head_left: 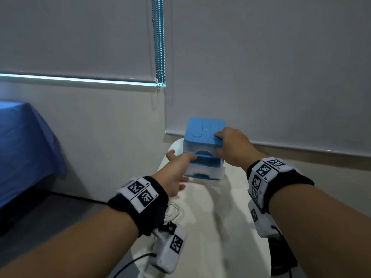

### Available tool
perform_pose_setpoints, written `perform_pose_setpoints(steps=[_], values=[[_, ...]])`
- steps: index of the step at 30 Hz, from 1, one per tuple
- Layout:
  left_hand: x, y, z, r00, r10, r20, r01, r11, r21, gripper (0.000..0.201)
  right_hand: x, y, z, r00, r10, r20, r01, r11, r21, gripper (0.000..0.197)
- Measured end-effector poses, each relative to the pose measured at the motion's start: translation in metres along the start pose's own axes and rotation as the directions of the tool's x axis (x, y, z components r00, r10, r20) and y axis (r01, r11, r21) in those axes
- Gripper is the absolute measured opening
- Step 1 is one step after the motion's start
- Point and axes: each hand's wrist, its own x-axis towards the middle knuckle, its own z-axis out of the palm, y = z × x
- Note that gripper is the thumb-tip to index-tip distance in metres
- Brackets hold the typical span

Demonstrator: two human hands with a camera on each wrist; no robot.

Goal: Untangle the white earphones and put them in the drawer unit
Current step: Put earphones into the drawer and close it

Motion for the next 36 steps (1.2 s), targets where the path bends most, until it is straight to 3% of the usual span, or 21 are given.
perform_pose_setpoints(steps=[2,4,5,7,9,11,13,18,22,24,26,27,29,31,32,34,36], values=[[0.003,0.007,-0.006,0.969,0.219,-0.117,-0.183,0.948,0.261,0.060,0.000,-0.002,-0.001,1.000,0.000,0.001,0.000,1.000,-0.008,0.031],[0.002,0.014,-0.008,0.900,0.419,-0.123,-0.318,0.822,0.471,0.052,0.000,-0.003,-0.002,1.000,-0.003,0.007,0.004,1.000,-0.028,0.029],[0.003,0.016,-0.008,0.855,0.513,-0.080,-0.393,0.740,0.546,0.048,0.000,-0.003,-0.003,1.000,-0.004,0.012,0.004,0.999,-0.036,0.029],[0.004,0.018,-0.006,0.786,0.606,0.121,-0.526,0.553,0.646,0.029,0.001,-0.003,-0.004,1.000,0.001,0.018,0.000,0.999,-0.048,0.030],[0.005,0.015,-0.006,0.762,0.554,0.336,-0.567,0.320,0.759,0.019,0.000,-0.003,-0.004,1.000,-0.001,0.019,0.002,0.999,-0.051,0.030],[0.009,0.012,-0.010,0.774,0.455,0.441,-0.541,0.113,0.833,0.023,-0.001,-0.003,-0.003,1.000,-0.008,0.013,0.009,0.999,-0.051,0.030],[0.011,0.011,-0.016,0.766,0.416,0.491,-0.550,0.027,0.835,0.015,-0.001,-0.002,-0.002,1.000,-0.012,0.011,0.013,0.999,-0.049,0.027],[0.002,0.004,-0.034,0.688,0.339,0.642,-0.642,-0.129,0.756,0.019,0.001,0.003,0.003,1.000,-0.003,-0.004,0.003,0.999,-0.038,0.020],[-0.002,0.013,-0.044,0.682,0.311,0.662,-0.681,-0.062,0.730,0.019,0.003,0.000,0.003,1.000,0.010,0.014,-0.009,0.998,-0.057,0.019],[0.003,0.024,-0.046,0.641,0.459,0.615,-0.685,-0.019,0.728,0.019,0.002,-0.003,-0.003,0.998,0.022,0.062,-0.017,0.997,-0.074,0.024],[0.010,0.031,-0.049,0.608,0.621,0.494,-0.654,0.040,0.755,0.016,-0.002,-0.007,-0.009,0.990,0.055,0.131,-0.042,0.995,-0.096,0.037],[0.016,0.032,-0.050,0.629,0.644,0.436,-0.619,0.075,0.782,0.033,-0.006,-0.011,-0.011,0.988,0.067,0.137,-0.052,0.993,-0.107,0.046],[0.027,0.030,-0.050,0.726,0.555,0.405,-0.577,0.172,0.798,0.071,-0.021,-0.024,-0.013,0.999,0.035,0.024,-0.032,0.994,-0.109,0.048],[0.034,0.026,-0.048,0.793,0.432,0.430,-0.589,0.363,0.722,0.086,-0.042,-0.041,-0.014,0.986,-0.100,-0.133,0.100,0.995,-0.010,0.027],[0.036,0.024,-0.047,0.807,0.399,0.436,-0.588,0.472,0.657,0.087,-0.052,-0.049,-0.014,0.979,-0.152,-0.138,0.164,0.983,0.080,0.016],[0.036,0.022,-0.047,0.816,0.390,0.426,-0.577,0.592,0.563,0.085,-0.073,-0.064,-0.010,0.958,-0.286,0.026,0.277,0.944,0.180,0.018],[0.035,0.022,-0.047,0.815,0.394,0.425,-0.578,0.610,0.543,0.084,-0.087,-0.074,0.001,0.873,-0.396,0.285,0.359,0.917,0.174,0.016]])
